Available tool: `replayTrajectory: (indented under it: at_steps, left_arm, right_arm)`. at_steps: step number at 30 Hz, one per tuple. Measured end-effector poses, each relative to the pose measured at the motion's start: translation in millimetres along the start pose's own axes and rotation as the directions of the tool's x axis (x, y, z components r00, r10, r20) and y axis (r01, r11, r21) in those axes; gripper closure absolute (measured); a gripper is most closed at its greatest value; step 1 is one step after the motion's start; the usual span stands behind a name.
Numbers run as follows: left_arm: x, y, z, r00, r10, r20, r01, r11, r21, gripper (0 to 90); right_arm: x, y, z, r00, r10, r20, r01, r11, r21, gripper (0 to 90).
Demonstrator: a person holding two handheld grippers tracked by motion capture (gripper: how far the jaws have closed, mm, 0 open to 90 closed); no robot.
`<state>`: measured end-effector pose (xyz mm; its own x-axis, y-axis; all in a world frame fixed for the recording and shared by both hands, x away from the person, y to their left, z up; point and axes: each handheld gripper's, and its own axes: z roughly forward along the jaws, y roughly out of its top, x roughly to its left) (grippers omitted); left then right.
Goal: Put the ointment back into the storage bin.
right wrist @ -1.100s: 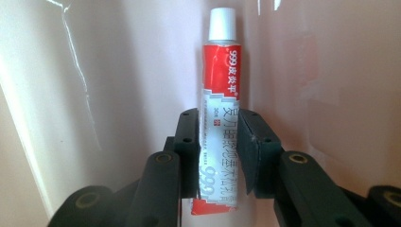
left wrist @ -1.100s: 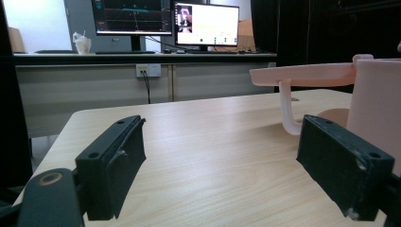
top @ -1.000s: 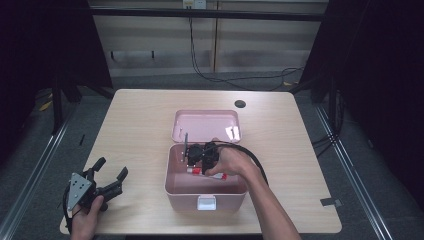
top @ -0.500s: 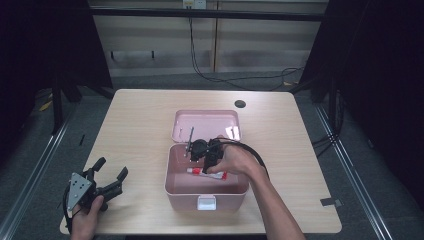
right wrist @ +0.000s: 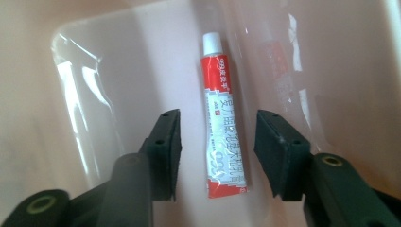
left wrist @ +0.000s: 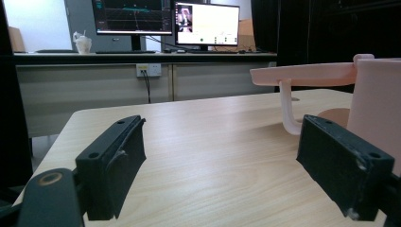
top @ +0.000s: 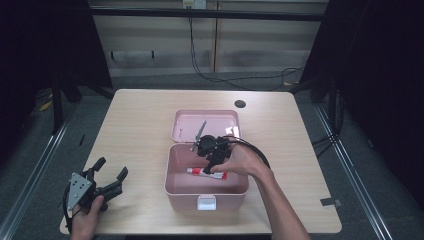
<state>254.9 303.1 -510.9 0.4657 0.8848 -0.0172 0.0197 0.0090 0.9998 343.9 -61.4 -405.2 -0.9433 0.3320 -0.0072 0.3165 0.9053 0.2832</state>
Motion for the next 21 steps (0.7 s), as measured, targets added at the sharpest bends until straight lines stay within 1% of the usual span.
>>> replayTrajectory:
  at_steps: [6,11,12,14,15,16,17,20,21]
  left_arm:
    - [0.2,0.1,-0.1,1.0000,0.004,-0.003,-0.004,1.0000,0.002,15.7]
    - [0.2,0.1,-0.1,1.0000,0.004,-0.003,-0.004,1.0000,0.002,15.7]
    - [0.2,0.1,-0.1,1.0000,0.004,-0.004,-0.004,1.0000,0.002,15.7]
    - [-0.1,0.0,0.0,1.0000,0.000,-0.001,0.000,1.0000,0.000,15.7]
    - [0.2,0.1,-0.1,1.0000,0.004,-0.003,-0.004,1.0000,0.002,15.7]
    - [0.5,0.2,-0.1,1.0000,0.007,-0.006,-0.007,1.0000,0.003,15.7]
    - [0.4,0.2,0.0,1.0000,0.007,-0.006,-0.007,1.0000,0.003,15.7]
    - [0.2,0.1,-0.1,1.0000,0.004,-0.003,-0.004,1.0000,0.002,15.8]
    - [0.4,0.1,-0.1,1.0000,0.006,-0.005,-0.006,1.0000,0.002,15.8]
  right_arm:
    - [1.1,-6.8,-11.1,0.9996,0.025,-0.012,-0.026,0.998,-0.060,45.7]
    - [1.5,-11.2,-19.7,0.9982,0.056,-0.019,-0.058,0.991,-0.120,40.5]
    - [1.4,-11.8,-20.9,0.9977,0.061,-0.027,-0.064,0.991,-0.121,39.5]
    - [0.6,-14.0,-22.9,0.9972,0.070,-0.026,-0.073,0.988,-0.136,36.6]
    - [0.9,-14.8,-23.7,0.9967,0.075,-0.032,-0.079,0.988,-0.132,36.1]
    - [1.4,-15.5,-24.4,0.9962,0.083,-0.028,-0.086,0.987,-0.134,35.5]
    - [1.6,-16.9,-26.1,0.9951,0.094,-0.030,-0.097,0.985,-0.143,33.6]
    - [1.2,-20.6,-31.5,0.9951,0.093,-0.033,-0.098,0.979,-0.180,32.9]
    - [1.4,-22.3,-34.4,0.9936,0.105,-0.040,-0.111,0.972,-0.205,32.1]
